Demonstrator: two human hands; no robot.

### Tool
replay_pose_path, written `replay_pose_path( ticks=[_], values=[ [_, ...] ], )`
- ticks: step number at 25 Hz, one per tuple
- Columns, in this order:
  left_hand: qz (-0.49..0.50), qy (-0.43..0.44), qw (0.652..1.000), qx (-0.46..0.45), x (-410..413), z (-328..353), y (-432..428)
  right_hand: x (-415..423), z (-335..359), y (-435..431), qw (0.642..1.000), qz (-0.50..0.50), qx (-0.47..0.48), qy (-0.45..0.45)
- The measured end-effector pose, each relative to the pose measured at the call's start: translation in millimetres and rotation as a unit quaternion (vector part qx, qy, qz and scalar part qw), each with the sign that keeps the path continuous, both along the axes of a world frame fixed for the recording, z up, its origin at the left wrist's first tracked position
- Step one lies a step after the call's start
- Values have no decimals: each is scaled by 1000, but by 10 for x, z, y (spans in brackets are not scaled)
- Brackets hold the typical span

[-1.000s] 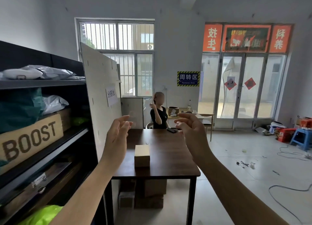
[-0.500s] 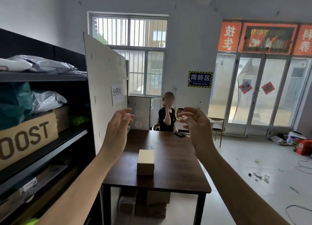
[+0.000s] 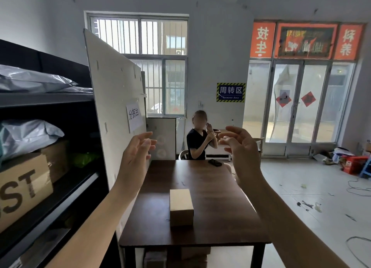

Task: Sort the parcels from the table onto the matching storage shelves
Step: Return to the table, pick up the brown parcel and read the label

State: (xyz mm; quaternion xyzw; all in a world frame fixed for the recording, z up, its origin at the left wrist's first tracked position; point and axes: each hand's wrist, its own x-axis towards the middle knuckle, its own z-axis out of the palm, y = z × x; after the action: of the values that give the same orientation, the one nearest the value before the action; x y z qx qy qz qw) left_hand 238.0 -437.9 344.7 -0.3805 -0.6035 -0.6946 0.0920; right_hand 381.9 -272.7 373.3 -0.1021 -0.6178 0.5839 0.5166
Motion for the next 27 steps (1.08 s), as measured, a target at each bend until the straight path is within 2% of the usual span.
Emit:
replay_pose_path(
  ticks=[7,15,27],
  values=[
    [-27,-2,1000,6,-634,19,435,-574,6,462,1000,-6,-8,10],
    [-3,10,1000,15,-1253,116,1351,-1268,144,1352,1000,-1,23,7],
    [12,45,999,10,-2340,79,2017,-2426,169,1931,999,39,28,14]
  ],
)
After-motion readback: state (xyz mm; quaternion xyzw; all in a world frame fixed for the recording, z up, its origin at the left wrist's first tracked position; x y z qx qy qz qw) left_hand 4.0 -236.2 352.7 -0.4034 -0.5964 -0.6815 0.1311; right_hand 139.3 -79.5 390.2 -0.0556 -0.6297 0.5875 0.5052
